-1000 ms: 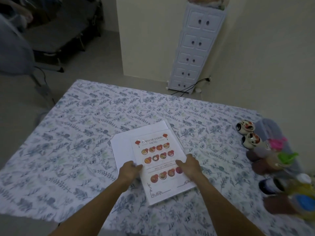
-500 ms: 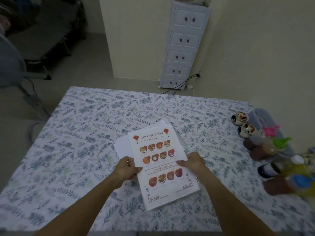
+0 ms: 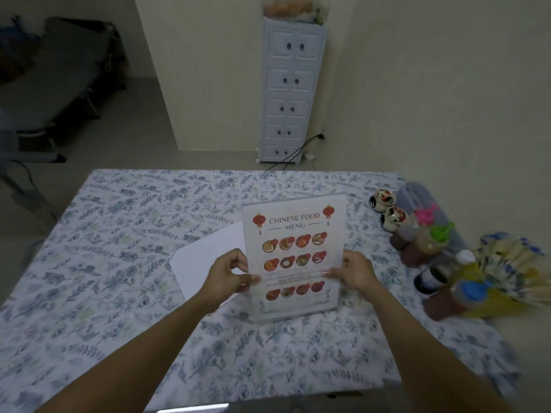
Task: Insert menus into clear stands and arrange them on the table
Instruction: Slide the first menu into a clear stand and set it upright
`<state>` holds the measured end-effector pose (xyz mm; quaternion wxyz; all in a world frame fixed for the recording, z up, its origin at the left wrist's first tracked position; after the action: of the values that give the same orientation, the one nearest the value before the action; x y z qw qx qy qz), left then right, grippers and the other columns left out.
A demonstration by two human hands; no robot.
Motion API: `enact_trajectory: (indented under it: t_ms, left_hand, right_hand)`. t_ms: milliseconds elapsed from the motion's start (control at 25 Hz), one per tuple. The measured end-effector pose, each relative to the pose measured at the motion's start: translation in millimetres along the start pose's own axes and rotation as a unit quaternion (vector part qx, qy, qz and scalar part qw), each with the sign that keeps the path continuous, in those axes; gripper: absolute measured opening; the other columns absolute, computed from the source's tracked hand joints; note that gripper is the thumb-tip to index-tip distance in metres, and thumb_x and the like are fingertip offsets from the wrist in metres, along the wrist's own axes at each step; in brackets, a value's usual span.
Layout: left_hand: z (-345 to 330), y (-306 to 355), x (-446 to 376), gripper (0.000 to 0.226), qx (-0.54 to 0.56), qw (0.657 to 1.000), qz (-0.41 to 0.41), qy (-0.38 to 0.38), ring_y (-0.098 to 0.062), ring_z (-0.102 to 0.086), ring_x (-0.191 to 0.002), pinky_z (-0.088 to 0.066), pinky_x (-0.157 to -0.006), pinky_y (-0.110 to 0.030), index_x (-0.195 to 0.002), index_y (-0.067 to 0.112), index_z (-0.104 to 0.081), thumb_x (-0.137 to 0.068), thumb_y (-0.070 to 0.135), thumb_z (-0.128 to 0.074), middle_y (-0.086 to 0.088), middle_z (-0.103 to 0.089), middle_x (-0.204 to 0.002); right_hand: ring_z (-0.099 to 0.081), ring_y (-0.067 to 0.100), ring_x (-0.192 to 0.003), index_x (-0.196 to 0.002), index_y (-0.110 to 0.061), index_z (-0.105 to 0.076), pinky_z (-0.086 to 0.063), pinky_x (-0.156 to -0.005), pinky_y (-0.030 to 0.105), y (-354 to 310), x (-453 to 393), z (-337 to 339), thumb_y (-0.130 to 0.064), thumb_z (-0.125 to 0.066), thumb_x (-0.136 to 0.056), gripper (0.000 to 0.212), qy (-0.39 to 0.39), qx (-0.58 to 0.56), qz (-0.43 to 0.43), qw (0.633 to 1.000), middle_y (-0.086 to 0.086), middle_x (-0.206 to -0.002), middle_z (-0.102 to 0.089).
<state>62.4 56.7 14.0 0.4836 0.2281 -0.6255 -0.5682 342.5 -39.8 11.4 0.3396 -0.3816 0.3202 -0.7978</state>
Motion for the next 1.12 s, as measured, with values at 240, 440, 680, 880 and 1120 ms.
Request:
enact_trajectory:
  t_ms: [240,440,680,880,1120]
  left_hand:
    - [-91.2,16.7,-34.8,0.027,-0.001,0.998,-0.03,0.052,-0.018,-0.067,-0.078,-0.062,-0.07,-0.048,-0.068,0.012,-0.054,-0.073,0.0,-0.077,-0.003,-0.066,-0.083]
    - [-129.2,18.3,-55.1,0.025,-0.02,0.994,-0.026,0.105,-0.023,-0.063,-0.07,-0.061,-0.063,-0.039,-0.069,0.013,-0.056,-0.074,-0.001,-0.076,-0.006,-0.064,-0.084]
    - [-143.3,13.2,-58.6,0.027,-0.032,0.989,-0.014,0.141,-0.023,-0.063,-0.078,-0.06,-0.067,-0.038,-0.069,0.015,-0.053,-0.075,0.0,-0.075,-0.002,-0.063,-0.082]
    - [-145.0,16.4,-62.2,0.03,-0.039,0.988,-0.02,0.151,-0.031,-0.064,-0.088,-0.06,-0.072,-0.043,-0.069,0.015,-0.049,-0.075,0.0,-0.074,-0.011,-0.066,-0.092]
    - [-145.7,14.0,-57.7,0.024,-0.024,0.989,-0.017,0.142,-0.027,-0.064,-0.088,-0.059,-0.078,-0.046,-0.076,0.007,-0.05,-0.077,0.0,-0.073,-0.011,-0.064,-0.091]
  right_hand:
    - [-0.068,0.028,-0.085,-0.101,-0.004,-0.071,-0.057,-0.073,0.033,31.5,-26.3,76.9,-0.005,-0.084,-0.067,0.036,0.104,-0.021,0.003,0.994,0.016,-0.102,-0.074]
    - [-0.067,0.028,-0.084,-0.095,-0.003,-0.07,-0.055,-0.072,0.032,55.0,-46.7,98.6,-0.007,-0.085,-0.066,0.033,0.116,-0.028,-0.005,0.993,0.014,-0.096,-0.074]
    - [-0.069,0.031,-0.095,-0.103,-0.004,-0.069,-0.058,-0.083,0.042,76.7,-55.5,97.8,-0.013,-0.085,-0.068,0.039,0.095,-0.03,-0.005,0.995,0.015,-0.102,-0.074]
    - [-0.069,0.028,-0.09,-0.104,-0.007,-0.069,-0.058,-0.077,0.037,76.9,-57.4,97.0,-0.015,-0.083,-0.071,0.037,0.089,-0.021,0.0,0.996,0.012,-0.101,-0.074]
    - [-0.065,0.021,-0.087,-0.108,-0.006,-0.066,-0.051,-0.065,0.023,77.6,-51.4,92.1,-0.013,-0.079,-0.076,0.036,0.102,-0.02,0.026,0.994,0.012,-0.108,-0.073]
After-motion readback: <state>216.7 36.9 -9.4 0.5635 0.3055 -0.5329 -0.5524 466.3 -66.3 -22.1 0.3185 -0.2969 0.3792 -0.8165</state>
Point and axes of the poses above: each hand's wrist, its own x-axis away from the middle knuckle, its own z-axis out of the back of the hand, y = z × x, the point moved 3 cm from there along -x, towards the middle knuckle
